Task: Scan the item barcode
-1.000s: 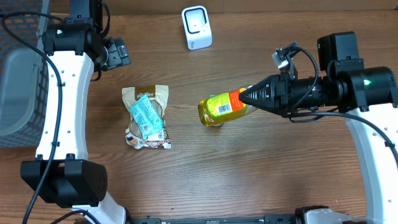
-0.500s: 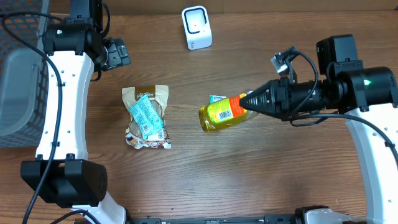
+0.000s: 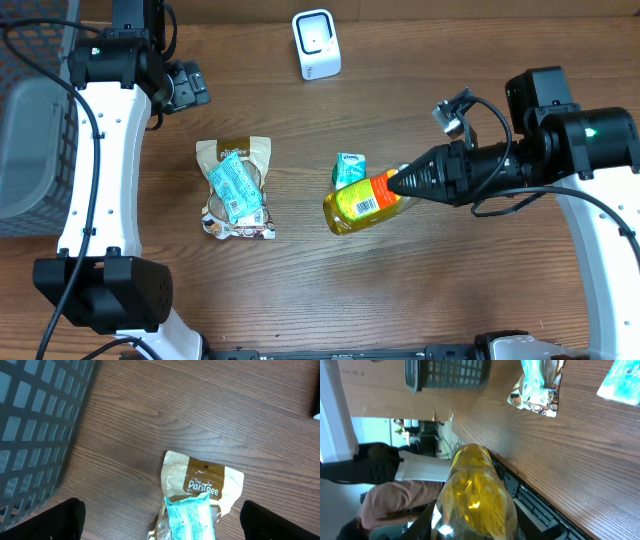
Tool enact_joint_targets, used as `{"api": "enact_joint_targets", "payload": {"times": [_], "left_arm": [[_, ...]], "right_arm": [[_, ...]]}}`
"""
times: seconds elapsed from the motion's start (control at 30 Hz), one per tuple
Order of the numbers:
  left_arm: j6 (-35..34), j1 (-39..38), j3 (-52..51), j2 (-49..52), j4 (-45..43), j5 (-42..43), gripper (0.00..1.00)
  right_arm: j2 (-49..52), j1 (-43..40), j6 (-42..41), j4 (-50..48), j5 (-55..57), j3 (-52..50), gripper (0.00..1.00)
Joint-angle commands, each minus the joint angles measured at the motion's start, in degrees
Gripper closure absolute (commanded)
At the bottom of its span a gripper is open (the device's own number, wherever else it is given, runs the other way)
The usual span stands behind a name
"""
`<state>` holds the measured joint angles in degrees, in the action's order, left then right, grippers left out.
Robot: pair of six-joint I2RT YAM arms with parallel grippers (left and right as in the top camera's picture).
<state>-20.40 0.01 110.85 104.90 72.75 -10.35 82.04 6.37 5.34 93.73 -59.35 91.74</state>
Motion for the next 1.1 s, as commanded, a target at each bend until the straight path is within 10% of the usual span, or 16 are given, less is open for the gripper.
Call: {"api": "enact_joint_targets", "payload": {"times": [0.0, 1.07], "left_arm": [[1.1, 0.0, 0.7, -0.3, 0.1, -0.5, 0.01], [1.1, 0.0, 0.7, -0.3, 0.1, -0.5, 0.0]], "right_arm": [[-0.7, -0.2, 5.7, 1.2, -2.7, 1.6, 0.96], [-0.7, -0.2, 5.2, -3.3, -7.8, 1.6, 0.96]]}}
